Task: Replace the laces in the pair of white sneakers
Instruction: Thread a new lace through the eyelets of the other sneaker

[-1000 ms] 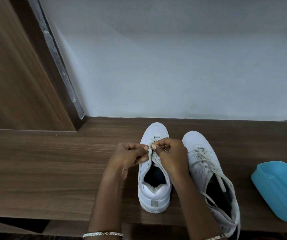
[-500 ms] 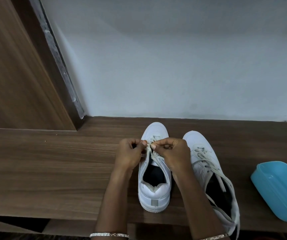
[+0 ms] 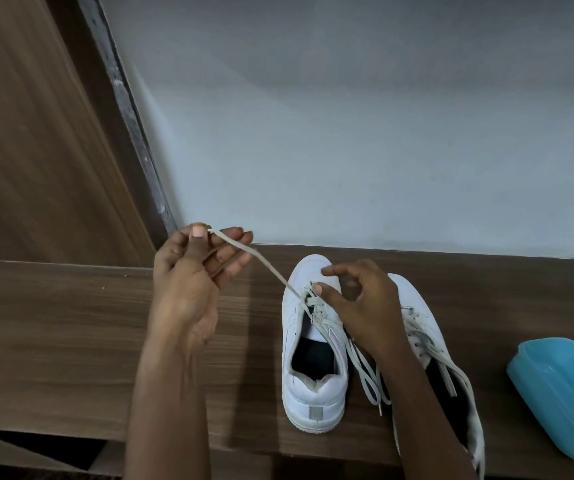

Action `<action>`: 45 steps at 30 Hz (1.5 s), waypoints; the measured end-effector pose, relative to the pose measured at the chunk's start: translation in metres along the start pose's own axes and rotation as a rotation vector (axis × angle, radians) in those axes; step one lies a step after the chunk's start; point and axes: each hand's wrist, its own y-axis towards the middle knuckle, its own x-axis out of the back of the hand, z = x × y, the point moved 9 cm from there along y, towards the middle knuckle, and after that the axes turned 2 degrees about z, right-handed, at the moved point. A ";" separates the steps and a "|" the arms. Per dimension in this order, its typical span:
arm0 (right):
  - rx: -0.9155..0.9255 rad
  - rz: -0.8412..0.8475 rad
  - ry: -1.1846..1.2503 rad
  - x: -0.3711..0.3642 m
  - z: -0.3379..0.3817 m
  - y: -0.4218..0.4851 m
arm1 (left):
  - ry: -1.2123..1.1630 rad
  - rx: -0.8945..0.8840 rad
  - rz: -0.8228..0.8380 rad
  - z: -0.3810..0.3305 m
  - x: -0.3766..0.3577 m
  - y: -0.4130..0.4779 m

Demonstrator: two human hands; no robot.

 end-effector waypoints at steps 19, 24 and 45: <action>0.370 0.156 0.269 -0.053 0.103 -0.037 | 0.946 -0.091 0.415 0.059 -0.010 0.003; 0.146 0.234 0.296 -0.038 0.065 -0.016 | 0.467 -0.070 0.204 0.028 0.007 0.013; -0.131 0.003 0.076 -0.016 -0.032 0.000 | 1.293 -0.060 0.537 0.108 -0.016 0.009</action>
